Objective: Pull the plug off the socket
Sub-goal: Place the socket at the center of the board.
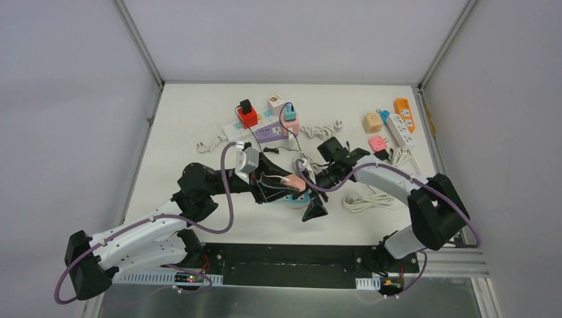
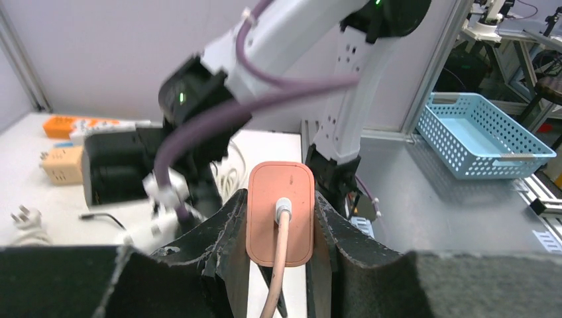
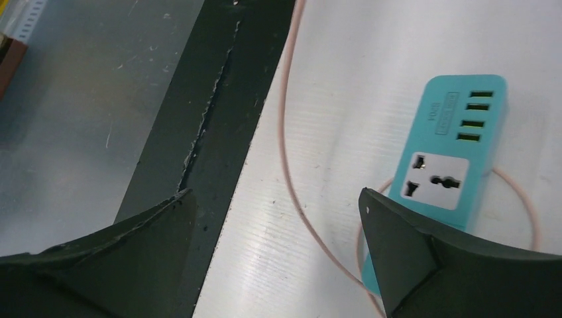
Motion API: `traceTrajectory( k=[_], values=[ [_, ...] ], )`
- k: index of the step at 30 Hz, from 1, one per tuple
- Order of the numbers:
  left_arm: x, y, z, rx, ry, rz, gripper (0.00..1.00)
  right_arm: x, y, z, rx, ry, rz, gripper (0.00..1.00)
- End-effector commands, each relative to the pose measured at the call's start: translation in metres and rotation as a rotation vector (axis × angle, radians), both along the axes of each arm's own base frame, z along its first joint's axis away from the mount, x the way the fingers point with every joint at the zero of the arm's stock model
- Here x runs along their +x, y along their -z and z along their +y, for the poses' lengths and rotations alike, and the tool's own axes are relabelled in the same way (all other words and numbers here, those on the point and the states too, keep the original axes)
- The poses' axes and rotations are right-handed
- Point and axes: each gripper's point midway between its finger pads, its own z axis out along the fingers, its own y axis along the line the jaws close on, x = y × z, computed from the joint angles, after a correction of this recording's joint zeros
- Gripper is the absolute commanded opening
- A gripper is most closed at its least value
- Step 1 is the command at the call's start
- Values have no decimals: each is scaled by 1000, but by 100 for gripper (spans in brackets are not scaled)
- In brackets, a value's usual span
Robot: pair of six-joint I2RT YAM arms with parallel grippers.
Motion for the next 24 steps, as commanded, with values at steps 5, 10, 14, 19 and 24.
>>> traceTrajectory(
  k=[5, 10, 14, 19, 24],
  values=[
    [-1, -72, 17, -155, -56, -143, 0, -22, 13, 12, 0, -125, 21, 86],
    [2, -78, 28, -141, -123, -174, 0, -17, -3, 11, -40, -143, -3, 27],
    [4, -76, 39, -122, -186, -201, 0, -14, -22, 2, -21, -130, -41, 0],
    [8, -56, 41, -72, -213, -177, 0, -20, -67, -15, 62, -126, -108, 0],
    [18, -29, 36, -28, -239, -136, 0, -17, -117, -34, 125, -49, -208, 0]
  ],
)
